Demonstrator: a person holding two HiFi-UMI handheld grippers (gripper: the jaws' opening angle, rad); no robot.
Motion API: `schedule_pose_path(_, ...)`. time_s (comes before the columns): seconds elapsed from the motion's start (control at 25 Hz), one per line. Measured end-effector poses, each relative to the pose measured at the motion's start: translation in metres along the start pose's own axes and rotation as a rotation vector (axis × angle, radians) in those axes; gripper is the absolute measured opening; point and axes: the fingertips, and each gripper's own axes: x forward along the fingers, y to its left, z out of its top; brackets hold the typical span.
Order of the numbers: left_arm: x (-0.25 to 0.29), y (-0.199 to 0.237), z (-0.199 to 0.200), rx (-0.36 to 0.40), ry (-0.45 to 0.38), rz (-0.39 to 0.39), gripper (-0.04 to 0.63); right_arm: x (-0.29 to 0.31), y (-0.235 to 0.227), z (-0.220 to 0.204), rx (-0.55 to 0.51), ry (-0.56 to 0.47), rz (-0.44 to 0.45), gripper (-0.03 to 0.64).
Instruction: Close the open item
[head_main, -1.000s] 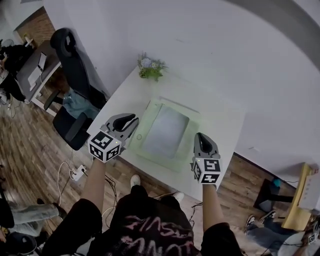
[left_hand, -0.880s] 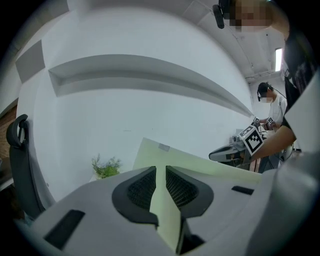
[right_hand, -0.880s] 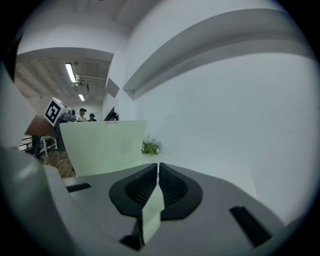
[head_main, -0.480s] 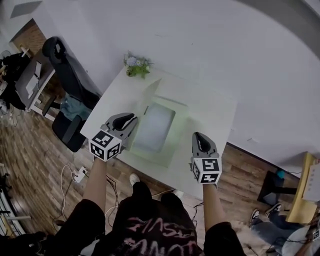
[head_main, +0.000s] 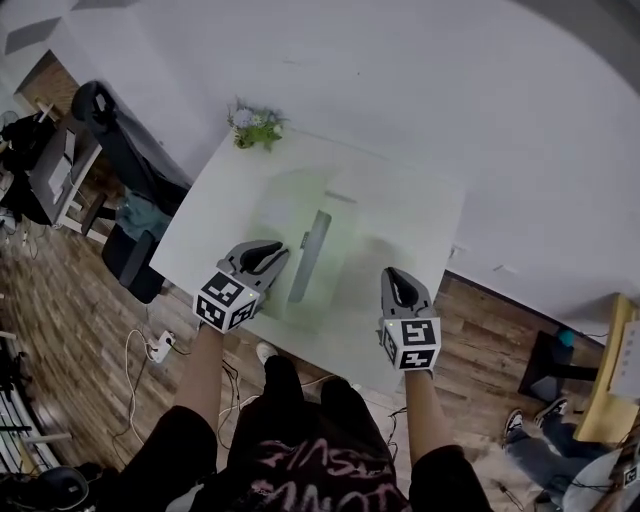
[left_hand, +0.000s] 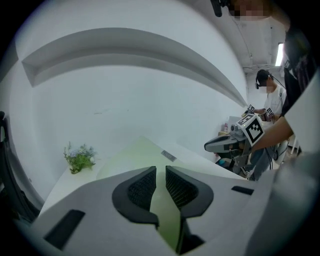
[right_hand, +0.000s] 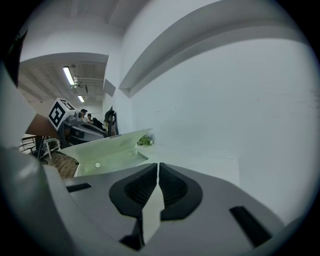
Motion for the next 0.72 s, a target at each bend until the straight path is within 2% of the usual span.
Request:
schedule_pose_path(0.4, 0.047, -0.033, -0.027, 0.029, 0.122, -0.083, 0.072, 0.006, -0.019, -0.027, 0.034, 0.046, 0.003, 0.028)
schedule_pose_path(0.72, 0.079, -0.057, -0.058, 0.101, 0.237, -0.164, 0.072, 0.015, -0.022, -0.044, 0.060, 0.071, 0.006, 0.028)
